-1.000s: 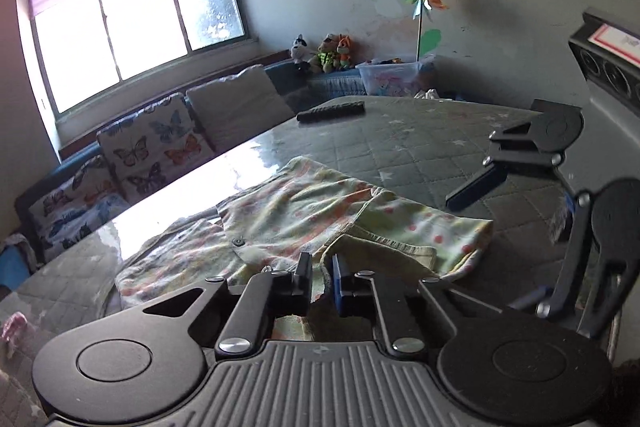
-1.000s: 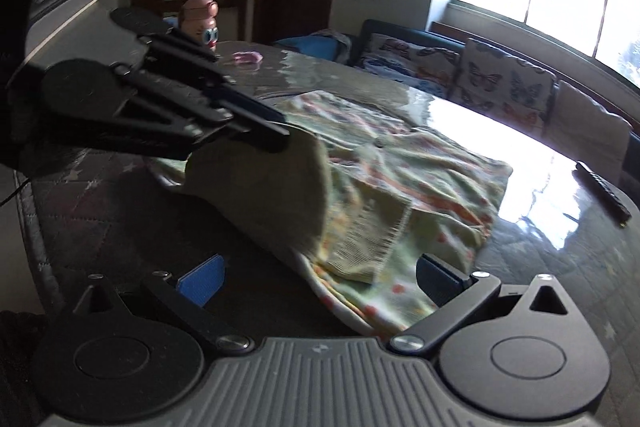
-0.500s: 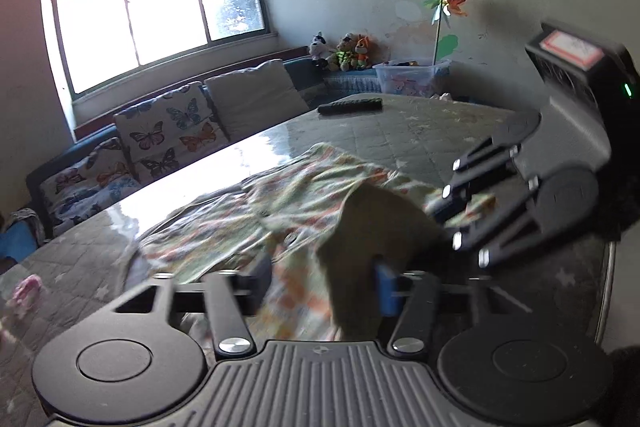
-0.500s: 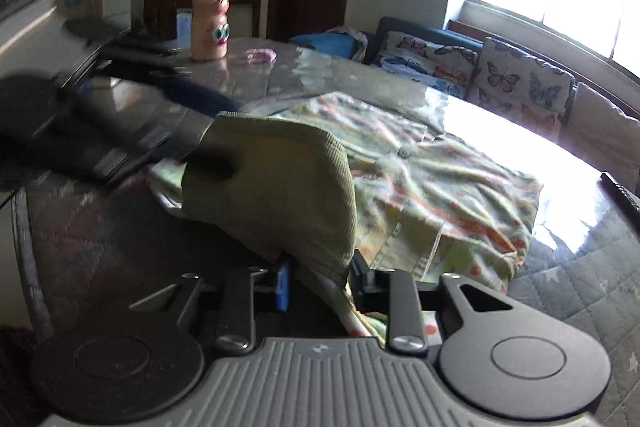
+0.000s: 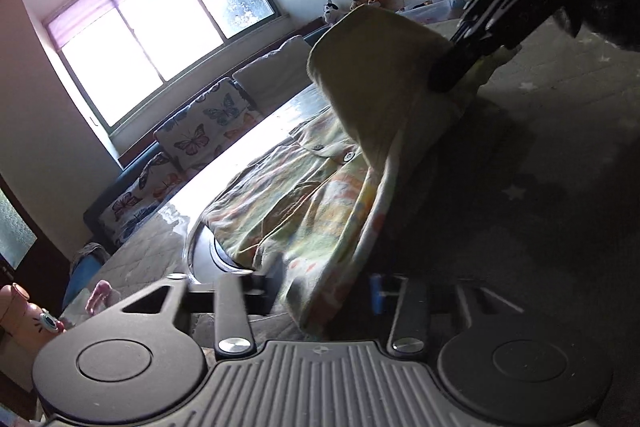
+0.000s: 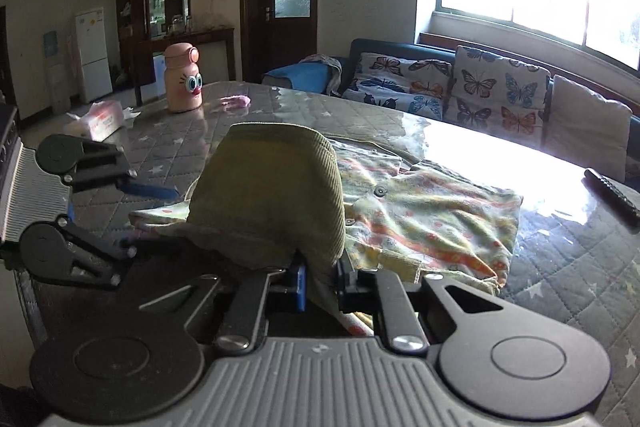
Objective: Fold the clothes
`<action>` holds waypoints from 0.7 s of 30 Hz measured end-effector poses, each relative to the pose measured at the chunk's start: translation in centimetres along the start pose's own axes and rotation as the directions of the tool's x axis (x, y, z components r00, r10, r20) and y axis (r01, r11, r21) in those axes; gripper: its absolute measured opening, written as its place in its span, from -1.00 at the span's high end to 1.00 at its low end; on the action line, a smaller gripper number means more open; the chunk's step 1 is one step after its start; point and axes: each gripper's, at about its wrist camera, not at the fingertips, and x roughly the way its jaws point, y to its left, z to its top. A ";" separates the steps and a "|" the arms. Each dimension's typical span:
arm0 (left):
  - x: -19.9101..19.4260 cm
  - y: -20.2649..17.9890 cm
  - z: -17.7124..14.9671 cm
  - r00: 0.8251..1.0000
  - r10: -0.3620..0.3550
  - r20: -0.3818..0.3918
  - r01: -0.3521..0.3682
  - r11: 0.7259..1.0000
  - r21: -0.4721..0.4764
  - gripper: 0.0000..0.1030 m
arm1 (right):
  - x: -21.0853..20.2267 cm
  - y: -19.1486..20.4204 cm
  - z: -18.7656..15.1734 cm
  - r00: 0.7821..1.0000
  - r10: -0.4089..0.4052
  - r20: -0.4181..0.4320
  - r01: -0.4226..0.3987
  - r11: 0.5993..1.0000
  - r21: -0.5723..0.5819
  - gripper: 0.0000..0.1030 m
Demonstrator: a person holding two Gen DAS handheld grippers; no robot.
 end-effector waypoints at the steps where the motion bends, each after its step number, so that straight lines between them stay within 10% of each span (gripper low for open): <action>1: -0.1 0.3 0.0 1.000 -0.007 -0.001 0.007 1.000 -0.018 0.60 | -0.1 0.0 0.0 1.000 0.000 0.005 0.000 1.000 0.008 0.79; 21: -10.2 2.5 3.9 0.993 -0.084 0.087 0.102 0.971 -0.216 0.81 | -7.5 -0.1 1.7 0.992 0.053 0.118 -0.055 0.998 0.016 0.85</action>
